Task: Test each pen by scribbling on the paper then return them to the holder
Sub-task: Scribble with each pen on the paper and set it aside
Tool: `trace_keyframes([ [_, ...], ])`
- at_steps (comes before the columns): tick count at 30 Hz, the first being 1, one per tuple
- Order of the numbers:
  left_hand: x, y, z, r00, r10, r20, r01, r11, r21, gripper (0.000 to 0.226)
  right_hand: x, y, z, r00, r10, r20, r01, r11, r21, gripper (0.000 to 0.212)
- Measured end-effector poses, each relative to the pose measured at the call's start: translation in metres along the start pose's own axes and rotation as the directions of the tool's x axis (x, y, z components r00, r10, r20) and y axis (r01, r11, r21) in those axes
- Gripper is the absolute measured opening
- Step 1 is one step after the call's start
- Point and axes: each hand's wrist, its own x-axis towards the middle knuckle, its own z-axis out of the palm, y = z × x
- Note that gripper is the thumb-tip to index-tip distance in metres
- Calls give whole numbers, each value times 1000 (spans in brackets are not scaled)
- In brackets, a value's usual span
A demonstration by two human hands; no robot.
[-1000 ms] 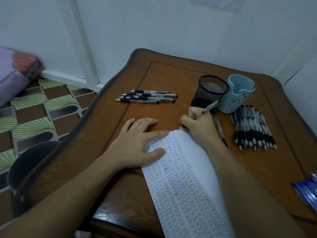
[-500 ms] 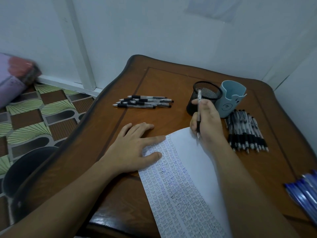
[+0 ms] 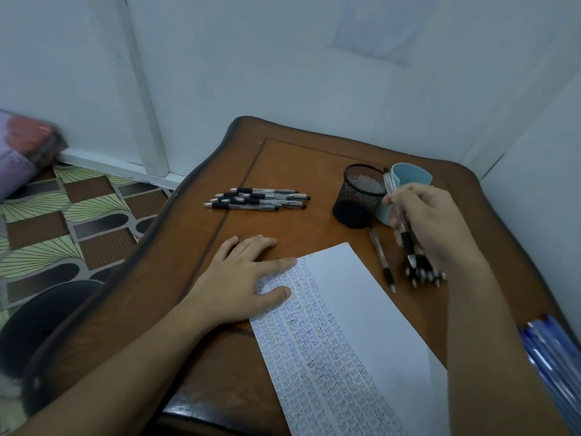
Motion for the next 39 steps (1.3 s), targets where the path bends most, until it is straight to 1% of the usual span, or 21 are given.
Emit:
trace_keyframes([
  [1,0,0,0,1000,0,3,0,1000,1,66,0,1,-6,999,31,-9,-32,998,-60,22],
  [3,0,0,0,1000,-1,10,1,1000,2,67,0,6,-14,995,89,-34,-95,962,-256,23],
  [5,0,-1,-1,1000,-1,10,1,1000,-20,69,1,14,-17,991,132,-30,-132,889,-439,24],
  [9,0,-2,-2,1000,2,8,-2,999,-47,71,11,33,-7,982,186,7,-134,732,-668,17],
  [11,-1,-2,-2,1000,3,-2,-3,998,-63,71,18,43,1,985,174,-13,-123,640,-758,17],
  [13,-1,-3,-2,1000,3,-3,-3,997,-76,72,24,52,8,990,129,-57,-119,547,-829,23],
  [14,0,-4,-2,1000,4,0,-4,997,-76,72,24,53,11,991,104,-82,-124,515,-848,26],
  [16,0,-4,-2,1000,7,7,-7,997,-74,73,22,52,16,991,51,-124,-133,488,-863,28],
  [18,0,-5,-2,1000,12,10,-11,997,-81,75,19,44,24,990,-40,-134,-97,498,-862,25],
  [19,0,-5,-3,1000,13,11,-12,996,-87,76,18,40,31,989,-101,-112,-41,533,-845,23],
  [20,0,-5,-3,1000,14,13,-13,996,-93,76,18,36,38,986,-156,-57,45,580,-814,21],
  [22,0,-6,-4,1000,19,13,-18,995,-97,77,22,31,59,961,-241,135,262,640,-723,20],
  [23,0,-7,-4,1000,22,12,-21,995,-98,77,26,30,71,937,-266,225,346,646,-680,19],
  [25,1,-8,-4,1000,27,8,-26,995,-97,76,37,31,95,904,-292,312,428,634,-644,24],
  [27,0,-9,-4,1000,30,6,-29,994,-107,77,48,33,115,894,-302,330,447,636,-630,34],
  [29,0,-11,-4,999,33,4,-32,992,-121,77,58,34,129,901,-285,327,432,664,-611,38],
  [35,0,-14,-3,999,43,-3,-43,989,-140,77,68,35,131,924,-231,304,378,666,-643,20],
  [38,0,-15,-2,999,42,-5,-42,990,-134,77,62,35,120,937,-209,280,335,764,-551,6],
  [39,0,-15,-2,999,41,-5,-41,991,-131,77,58,35,115,942,-218,255,320,811,-490,7],
])
